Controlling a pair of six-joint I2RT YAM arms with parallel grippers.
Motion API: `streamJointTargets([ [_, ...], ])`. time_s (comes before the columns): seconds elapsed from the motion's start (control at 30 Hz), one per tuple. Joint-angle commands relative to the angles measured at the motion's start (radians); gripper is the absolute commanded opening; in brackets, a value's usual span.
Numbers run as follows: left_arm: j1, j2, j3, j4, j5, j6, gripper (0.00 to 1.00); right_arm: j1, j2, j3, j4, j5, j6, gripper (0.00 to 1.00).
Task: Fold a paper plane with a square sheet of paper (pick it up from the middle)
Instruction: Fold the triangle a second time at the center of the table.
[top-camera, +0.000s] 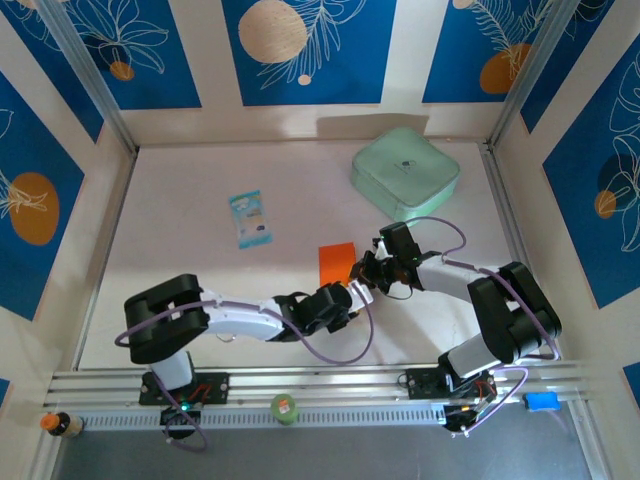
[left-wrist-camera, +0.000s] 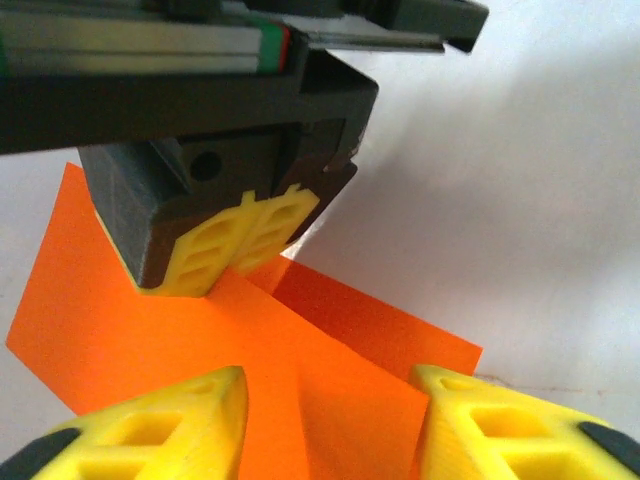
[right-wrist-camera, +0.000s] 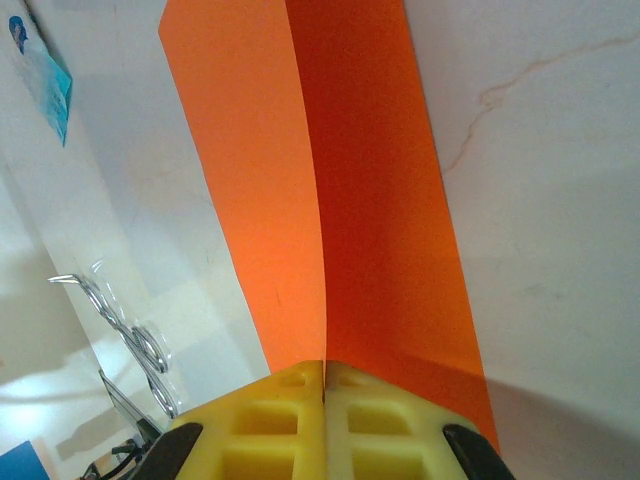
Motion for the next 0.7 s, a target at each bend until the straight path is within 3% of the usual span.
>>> streamJointTargets([
  [0.0,-0.011,0.013,0.026,-0.023,-0.027,0.008,0.39,-0.003,0.000,0.009,-0.009,-0.019,0.010,0.01],
  [0.4,-0.008,-0.011,0.023,-0.037,-0.008,-0.048,0.07,-0.011,-0.030,-0.003,-0.008,-0.014,-0.001,0.06],
  [0.57,0.007,-0.031,0.020,-0.049,0.035,-0.121,0.00,-0.030,-0.063,-0.016,-0.021,-0.014,-0.019,0.10],
  [0.67,0.052,-0.058,0.009,-0.050,0.150,-0.211,0.00,-0.049,-0.109,-0.034,-0.038,0.001,-0.032,0.19],
])
